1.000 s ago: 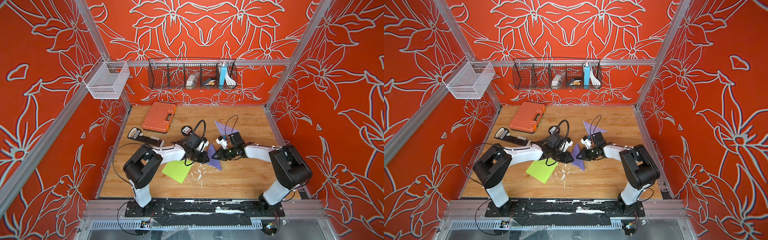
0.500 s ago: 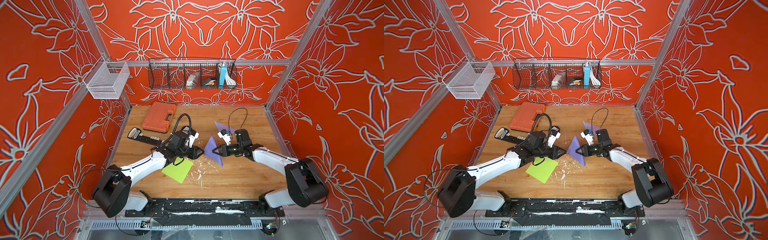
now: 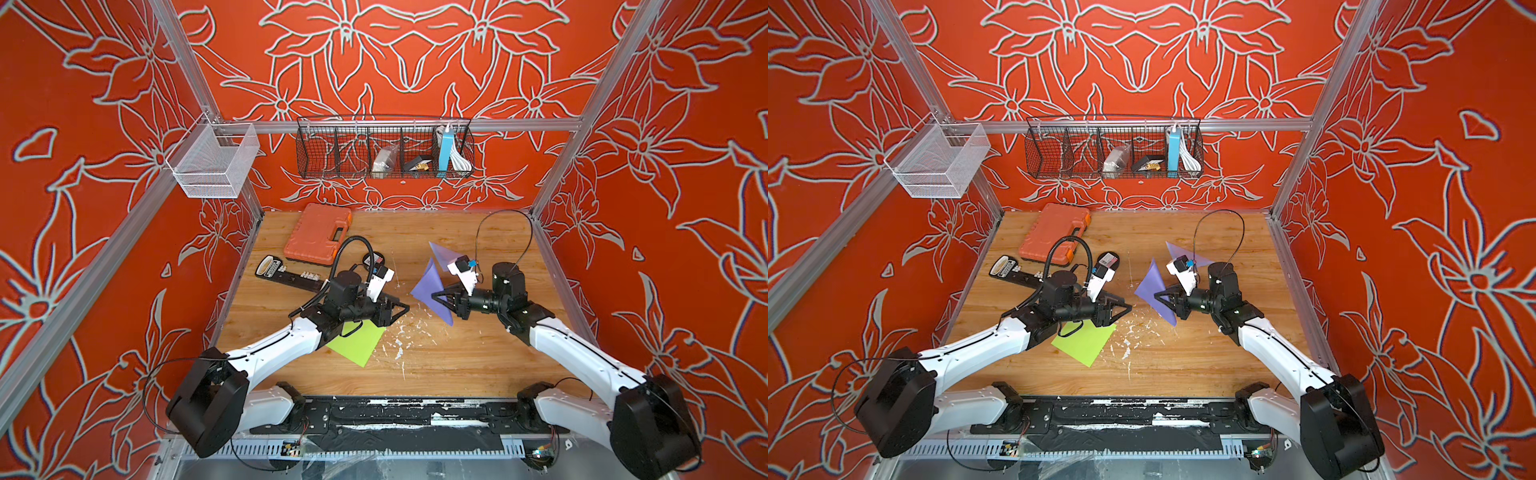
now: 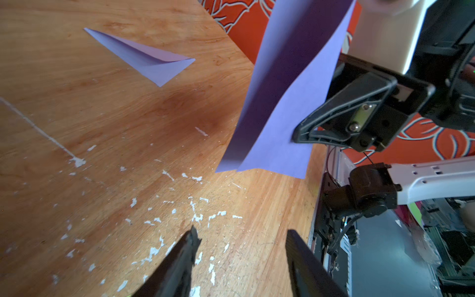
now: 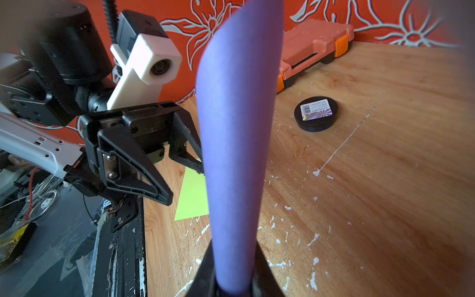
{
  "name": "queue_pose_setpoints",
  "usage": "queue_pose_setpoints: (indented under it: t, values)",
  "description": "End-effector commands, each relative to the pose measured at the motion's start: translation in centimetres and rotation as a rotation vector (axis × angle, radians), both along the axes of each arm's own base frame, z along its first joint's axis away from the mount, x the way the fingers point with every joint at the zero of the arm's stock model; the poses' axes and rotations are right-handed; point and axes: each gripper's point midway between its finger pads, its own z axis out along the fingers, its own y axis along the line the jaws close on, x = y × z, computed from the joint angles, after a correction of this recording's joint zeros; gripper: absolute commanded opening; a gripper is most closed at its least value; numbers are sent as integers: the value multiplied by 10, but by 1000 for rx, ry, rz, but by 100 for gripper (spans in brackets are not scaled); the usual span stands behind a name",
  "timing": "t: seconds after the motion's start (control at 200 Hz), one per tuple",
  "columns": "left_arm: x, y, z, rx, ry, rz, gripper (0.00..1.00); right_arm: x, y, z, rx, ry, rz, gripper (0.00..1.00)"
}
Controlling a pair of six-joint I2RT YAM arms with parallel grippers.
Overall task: Fold the square paper diagonally
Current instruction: Fold the paper at the center of the board.
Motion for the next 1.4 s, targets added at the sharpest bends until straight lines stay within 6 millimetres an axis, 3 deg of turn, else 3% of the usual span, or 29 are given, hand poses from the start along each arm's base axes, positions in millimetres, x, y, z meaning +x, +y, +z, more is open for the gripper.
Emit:
queue_pose_setpoints:
  t: [0.0, 0.585, 0.921, 1.131, 1.396]
  values:
    - [-3, -7, 10, -43, -66, -72, 59, -9, 0, 8, 21, -50, 47, 19]
    - [-4, -13, 2, -40, -57, -114, 46, -21, 13, 11, 114, 108, 162, 17]
    - [-10, -18, 8, -72, -46, -163, 21, -27, 14, 19, 153, 106, 185, 16]
    - [-11, -12, 13, -71, -88, -134, 5, -27, 13, 13, 142, 117, 174, 16]
    - [-4, -8, 9, -50, -94, -82, 0, -27, 13, 8, 139, 128, 176, 16]
